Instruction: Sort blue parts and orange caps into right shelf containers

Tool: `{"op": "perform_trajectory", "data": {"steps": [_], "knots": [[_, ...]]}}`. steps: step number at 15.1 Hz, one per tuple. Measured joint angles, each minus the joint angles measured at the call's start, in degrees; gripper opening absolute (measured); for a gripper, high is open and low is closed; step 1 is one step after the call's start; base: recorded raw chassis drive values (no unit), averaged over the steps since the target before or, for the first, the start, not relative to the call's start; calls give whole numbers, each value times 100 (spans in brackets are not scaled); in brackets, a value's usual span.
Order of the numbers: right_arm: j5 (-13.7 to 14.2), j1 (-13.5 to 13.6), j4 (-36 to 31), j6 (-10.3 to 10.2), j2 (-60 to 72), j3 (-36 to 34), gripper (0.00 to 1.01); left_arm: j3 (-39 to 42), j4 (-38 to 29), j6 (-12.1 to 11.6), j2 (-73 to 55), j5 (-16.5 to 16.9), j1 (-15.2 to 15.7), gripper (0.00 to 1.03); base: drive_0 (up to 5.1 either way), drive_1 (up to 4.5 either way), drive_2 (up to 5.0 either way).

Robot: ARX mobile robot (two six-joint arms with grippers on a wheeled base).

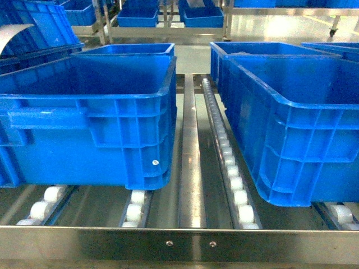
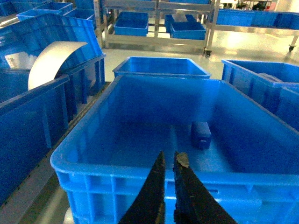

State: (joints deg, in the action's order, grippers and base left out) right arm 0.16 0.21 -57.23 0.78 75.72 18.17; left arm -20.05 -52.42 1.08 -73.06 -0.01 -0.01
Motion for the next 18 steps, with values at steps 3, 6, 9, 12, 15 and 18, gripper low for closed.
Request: {"op": "perform_trajectory", "data": {"steps": [3,6,9,12,15,18], "knots": [[2,0,186,-2,-796,-667,2,702,61,-11,754,0,0,2,0,0,0],[0,0,463,-2,-1471,-1038,2,1099,291,-11,1381,0,0,2,0,0,0],[0,0,588,-13,-1923,-1543,2,1440,713,-11,2133,0,0,2,0,0,0],[0,0,1244,-15,-2861,-1635,2,1847,780,-13,2500,0,0,2,0,0,0],[0,0,1794,-15,-3480,-1738,2,1937,1241,-15,3200,0,0,2,0,0,0],[0,0,2437,-15,-4214,-1742,2,1941,1941,-15,3895,0,0,2,0,0,0]]}}
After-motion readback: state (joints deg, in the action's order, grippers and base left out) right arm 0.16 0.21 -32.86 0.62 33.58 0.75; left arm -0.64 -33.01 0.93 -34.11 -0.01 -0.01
